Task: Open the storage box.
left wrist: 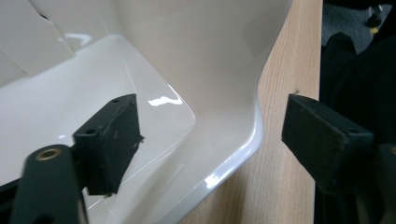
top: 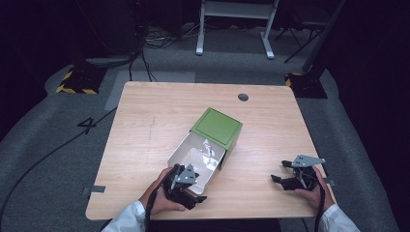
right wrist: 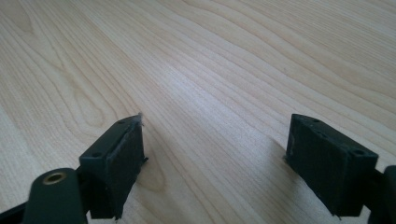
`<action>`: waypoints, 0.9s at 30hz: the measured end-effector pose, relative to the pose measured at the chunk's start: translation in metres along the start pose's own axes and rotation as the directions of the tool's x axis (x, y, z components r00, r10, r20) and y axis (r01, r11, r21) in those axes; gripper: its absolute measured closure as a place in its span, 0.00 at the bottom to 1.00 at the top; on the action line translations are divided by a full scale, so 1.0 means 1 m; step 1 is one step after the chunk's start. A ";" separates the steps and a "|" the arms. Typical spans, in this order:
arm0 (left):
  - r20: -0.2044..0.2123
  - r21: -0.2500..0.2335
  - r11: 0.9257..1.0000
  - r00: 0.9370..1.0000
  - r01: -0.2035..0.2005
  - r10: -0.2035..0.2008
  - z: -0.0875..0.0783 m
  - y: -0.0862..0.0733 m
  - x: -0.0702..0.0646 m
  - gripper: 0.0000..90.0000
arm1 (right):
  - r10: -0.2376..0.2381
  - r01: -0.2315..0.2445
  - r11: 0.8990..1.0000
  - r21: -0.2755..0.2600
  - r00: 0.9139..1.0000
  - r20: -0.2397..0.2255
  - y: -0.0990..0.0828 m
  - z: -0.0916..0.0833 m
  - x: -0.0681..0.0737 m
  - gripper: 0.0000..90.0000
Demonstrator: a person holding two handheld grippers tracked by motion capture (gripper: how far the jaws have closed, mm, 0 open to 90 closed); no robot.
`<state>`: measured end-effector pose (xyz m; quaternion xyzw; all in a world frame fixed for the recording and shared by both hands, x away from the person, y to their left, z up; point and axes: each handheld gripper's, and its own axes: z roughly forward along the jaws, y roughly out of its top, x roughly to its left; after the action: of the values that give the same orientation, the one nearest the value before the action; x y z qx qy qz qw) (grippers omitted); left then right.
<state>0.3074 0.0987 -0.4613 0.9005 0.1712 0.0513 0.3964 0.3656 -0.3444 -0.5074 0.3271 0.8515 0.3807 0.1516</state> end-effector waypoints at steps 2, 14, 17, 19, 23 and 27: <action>-0.004 -0.009 1.000 1.000 0.002 -0.002 -0.003 0.000 -0.001 0.22 | 0.000 0.000 1.000 0.000 1.000 0.000 0.000 0.000 0.000 0.21; -0.120 -0.074 0.997 0.993 -0.002 -0.007 -0.041 -0.001 0.002 0.21 | 0.000 0.000 1.000 0.000 1.000 0.000 0.000 0.000 0.000 0.21; -0.148 -0.085 0.996 0.989 0.000 -0.013 -0.049 -0.003 0.005 0.21 | 0.000 0.000 1.000 0.000 1.000 0.000 0.000 0.000 0.000 0.21; -0.187 -0.095 0.995 0.982 -0.004 -0.014 -0.057 -0.003 0.007 0.21 | 0.000 0.000 1.000 0.000 1.000 0.000 0.000 0.000 0.000 0.21; -0.216 -0.108 0.994 0.976 0.001 -0.024 -0.066 -0.005 0.009 0.21 | 0.000 0.000 1.000 0.000 1.000 0.000 0.000 0.000 0.000 0.21; -0.253 -0.114 0.993 0.967 0.001 -0.030 -0.074 -0.008 0.011 0.21 | 0.001 -0.001 1.000 0.000 1.000 0.000 0.000 0.000 0.000 0.21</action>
<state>0.2985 0.1590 -0.4168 0.8613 0.2243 0.1728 0.4220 0.3656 -0.3444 -0.5074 0.3274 0.8515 0.3806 0.1515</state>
